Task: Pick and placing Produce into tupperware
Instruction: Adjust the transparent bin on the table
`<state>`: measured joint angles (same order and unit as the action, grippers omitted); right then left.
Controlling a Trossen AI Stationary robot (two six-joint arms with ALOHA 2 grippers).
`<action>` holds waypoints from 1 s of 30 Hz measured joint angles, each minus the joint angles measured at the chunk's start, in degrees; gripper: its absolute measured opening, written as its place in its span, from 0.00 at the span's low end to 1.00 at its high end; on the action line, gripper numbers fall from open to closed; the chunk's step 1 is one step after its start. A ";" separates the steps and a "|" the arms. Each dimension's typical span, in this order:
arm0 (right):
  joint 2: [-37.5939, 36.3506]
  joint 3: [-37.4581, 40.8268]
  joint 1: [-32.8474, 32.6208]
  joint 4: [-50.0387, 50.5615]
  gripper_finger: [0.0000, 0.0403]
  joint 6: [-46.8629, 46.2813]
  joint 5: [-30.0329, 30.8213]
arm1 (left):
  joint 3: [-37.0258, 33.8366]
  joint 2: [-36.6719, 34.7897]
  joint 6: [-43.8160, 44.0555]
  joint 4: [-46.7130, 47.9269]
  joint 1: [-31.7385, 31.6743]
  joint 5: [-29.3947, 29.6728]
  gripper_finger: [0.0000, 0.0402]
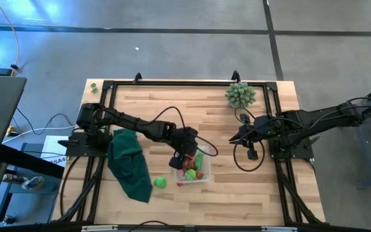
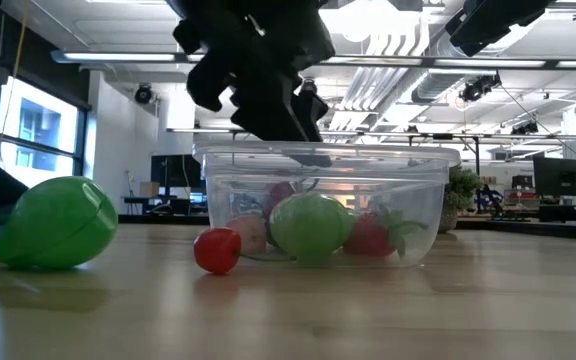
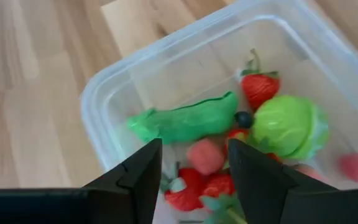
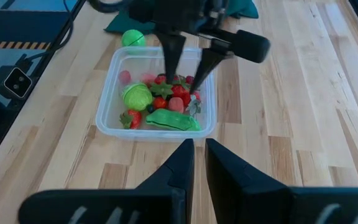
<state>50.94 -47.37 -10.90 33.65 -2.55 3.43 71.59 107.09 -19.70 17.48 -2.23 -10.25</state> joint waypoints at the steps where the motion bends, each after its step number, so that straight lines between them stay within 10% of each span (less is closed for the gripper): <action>1: 0.00 0.00 0.00 0.00 0.07 0.02 -0.01 | 0.00 0.00 0.00 0.14 -0.38 -0.04 0.42; 30: 0.00 0.00 -0.01 0.00 0.07 0.01 0.00 | -0.07 1.99 -1.51 2.01 -5.68 -2.83 0.37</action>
<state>50.94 -47.37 -10.92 33.65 -2.54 3.43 71.53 109.08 -21.21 19.49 -7.91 -13.08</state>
